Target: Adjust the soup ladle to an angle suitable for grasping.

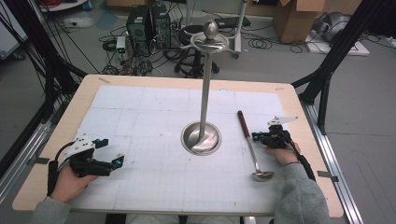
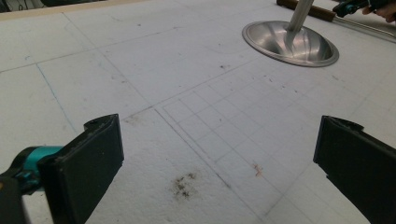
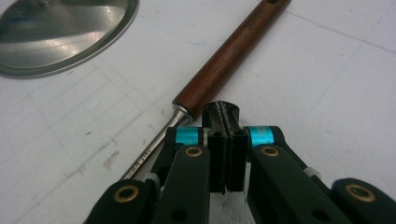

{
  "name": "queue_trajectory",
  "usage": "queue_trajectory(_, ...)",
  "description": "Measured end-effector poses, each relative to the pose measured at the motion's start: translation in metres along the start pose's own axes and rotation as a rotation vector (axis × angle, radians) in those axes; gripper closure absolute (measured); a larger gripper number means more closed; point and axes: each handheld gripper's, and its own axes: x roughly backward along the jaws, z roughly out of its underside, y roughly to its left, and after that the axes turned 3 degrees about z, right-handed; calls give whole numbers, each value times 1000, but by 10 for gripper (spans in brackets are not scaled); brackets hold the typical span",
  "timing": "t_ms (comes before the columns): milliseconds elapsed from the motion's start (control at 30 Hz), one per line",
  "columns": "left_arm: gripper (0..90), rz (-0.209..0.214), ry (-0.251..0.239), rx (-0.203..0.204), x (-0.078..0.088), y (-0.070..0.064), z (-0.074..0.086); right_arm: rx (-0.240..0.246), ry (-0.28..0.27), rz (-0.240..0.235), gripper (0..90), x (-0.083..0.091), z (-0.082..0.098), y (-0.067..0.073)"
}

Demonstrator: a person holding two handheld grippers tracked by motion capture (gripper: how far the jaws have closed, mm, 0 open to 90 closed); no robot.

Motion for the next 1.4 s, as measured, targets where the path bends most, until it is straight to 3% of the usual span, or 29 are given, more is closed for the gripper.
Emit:
queue_trajectory(433, 22, -4, -12, 1, 2, 1, -1, 38, 13, -46, 900, -5, -4, 13)
queue_trajectory(600, 22, -2, -8, -1, 1, 0, -1, 52, 28, -105, 900, -6, -5, 18)
queue_trajectory(733, 22, -2, -8, 0, 1, 0, -1, 81, 46, -122, 900, -8, -8, 22)
queue_trajectory(867, 22, -1, -6, -1, 1, 0, 0, 122, 64, -99, 900, -8, -13, 28)
queue_trajectory(1033, 22, 0, -7, 1, 1, 1, 0, 158, 15, -105, 900, 3, -21, 36)
queue_trajectory(1200, 22, -1, -6, 1, 1, 0, 0, 167, 45, -101, 900, 3, -20, 37)
queue_trajectory(1400, 22, 1, 0, -1, 0, 0, 0, 178, 44, -123, 900, 0, -20, 39)
